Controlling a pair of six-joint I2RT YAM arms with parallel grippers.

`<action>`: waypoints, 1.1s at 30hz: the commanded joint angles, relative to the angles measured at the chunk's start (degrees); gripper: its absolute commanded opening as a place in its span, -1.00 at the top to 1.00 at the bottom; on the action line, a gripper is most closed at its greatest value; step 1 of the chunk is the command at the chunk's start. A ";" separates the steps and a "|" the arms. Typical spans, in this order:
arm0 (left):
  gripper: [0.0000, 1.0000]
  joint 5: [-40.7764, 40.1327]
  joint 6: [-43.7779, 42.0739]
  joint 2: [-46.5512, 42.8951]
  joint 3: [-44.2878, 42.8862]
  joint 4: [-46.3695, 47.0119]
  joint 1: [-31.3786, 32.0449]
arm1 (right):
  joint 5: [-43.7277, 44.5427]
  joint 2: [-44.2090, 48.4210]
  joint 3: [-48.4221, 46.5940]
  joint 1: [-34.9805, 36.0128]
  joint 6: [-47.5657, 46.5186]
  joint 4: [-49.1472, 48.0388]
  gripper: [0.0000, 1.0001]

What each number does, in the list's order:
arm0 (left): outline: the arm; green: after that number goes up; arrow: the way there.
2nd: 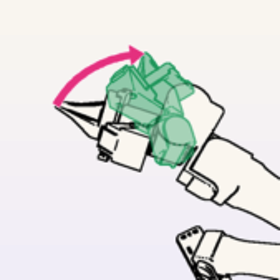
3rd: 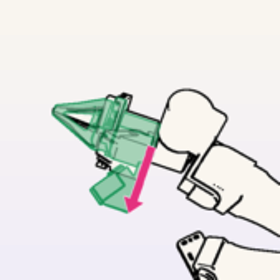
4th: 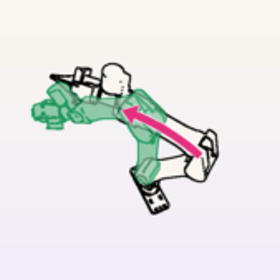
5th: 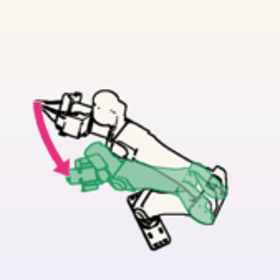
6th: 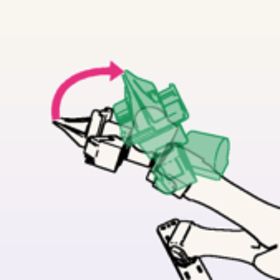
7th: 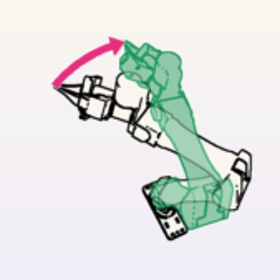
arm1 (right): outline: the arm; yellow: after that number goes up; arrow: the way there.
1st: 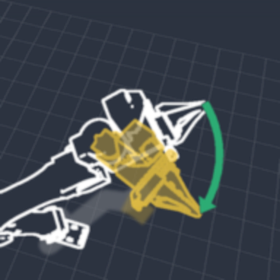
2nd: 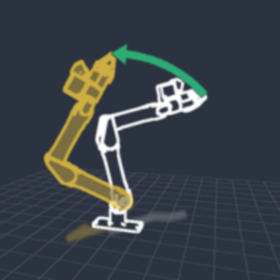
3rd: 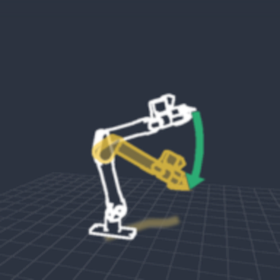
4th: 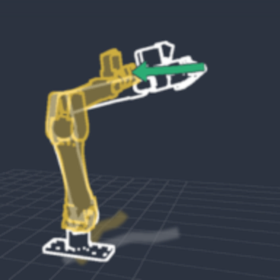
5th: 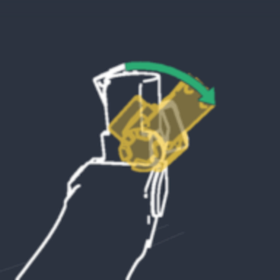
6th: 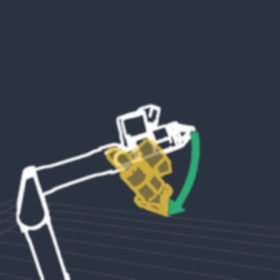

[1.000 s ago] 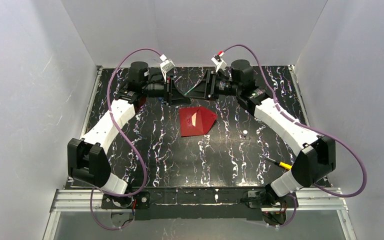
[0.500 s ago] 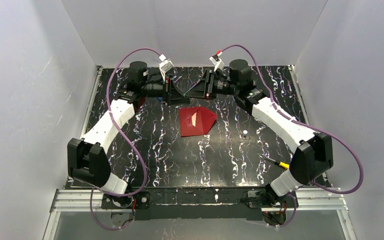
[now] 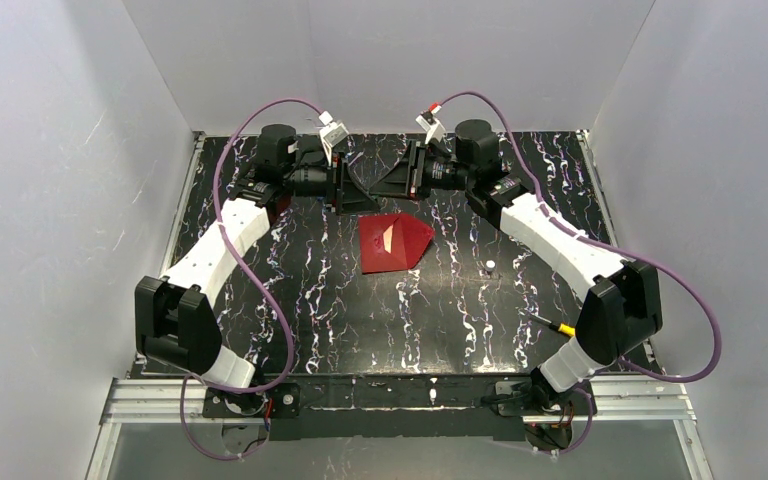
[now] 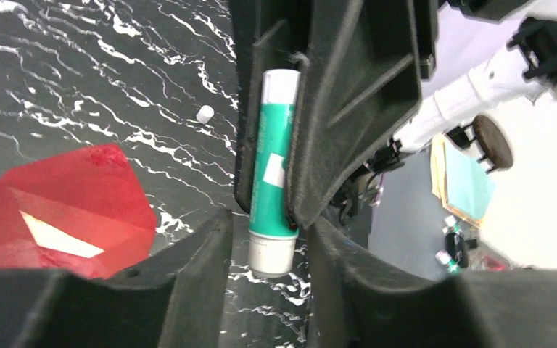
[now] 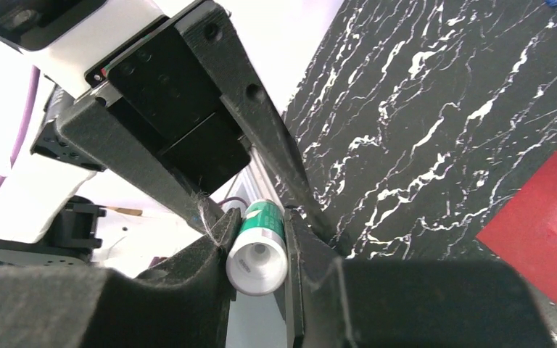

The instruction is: Place the letter into the envelope and seal it

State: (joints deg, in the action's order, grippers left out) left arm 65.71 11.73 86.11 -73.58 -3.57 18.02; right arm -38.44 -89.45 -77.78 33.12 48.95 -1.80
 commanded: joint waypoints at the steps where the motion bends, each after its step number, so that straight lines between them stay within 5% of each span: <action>1: -0.08 -5.62 -0.77 -1.59 -1.17 -2.64 0.16 | 2.75 1.64 -2.35 0.43 -5.61 1.46 0.97; 5: -0.65 -12.12 -1.81 -5.86 2.77 -2.94 -0.36 | 14.74 5.04 0.86 0.36 -14.60 4.82 0.97; 6: -0.93 -13.61 -2.09 -7.23 3.63 -3.48 -0.69 | 17.18 5.53 1.84 0.32 -16.75 4.90 0.97; 12: -0.97 -26.40 0.49 -12.26 8.13 -7.63 -3.47 | 30.42 5.16 7.40 2.06 -25.53 4.02 0.97; 17: -0.97 -37.56 11.99 -16.85 14.67 -3.82 -8.08 | 43.68 3.00 9.38 6.55 -30.12 3.83 0.97; 23: -0.97 -34.03 19.74 -12.92 14.35 -10.20 -12.66 | 50.65 -2.34 10.38 12.42 -30.49 4.30 0.97; 33: 0.05 -30.62 28.20 10.74 5.54 -9.97 -5.67 | 48.06 -11.52 8.71 13.76 -28.62 3.98 0.97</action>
State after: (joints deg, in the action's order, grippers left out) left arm 32.80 36.29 89.52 -61.30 -10.96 9.93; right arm 8.86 -99.24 -67.59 46.94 20.43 4.19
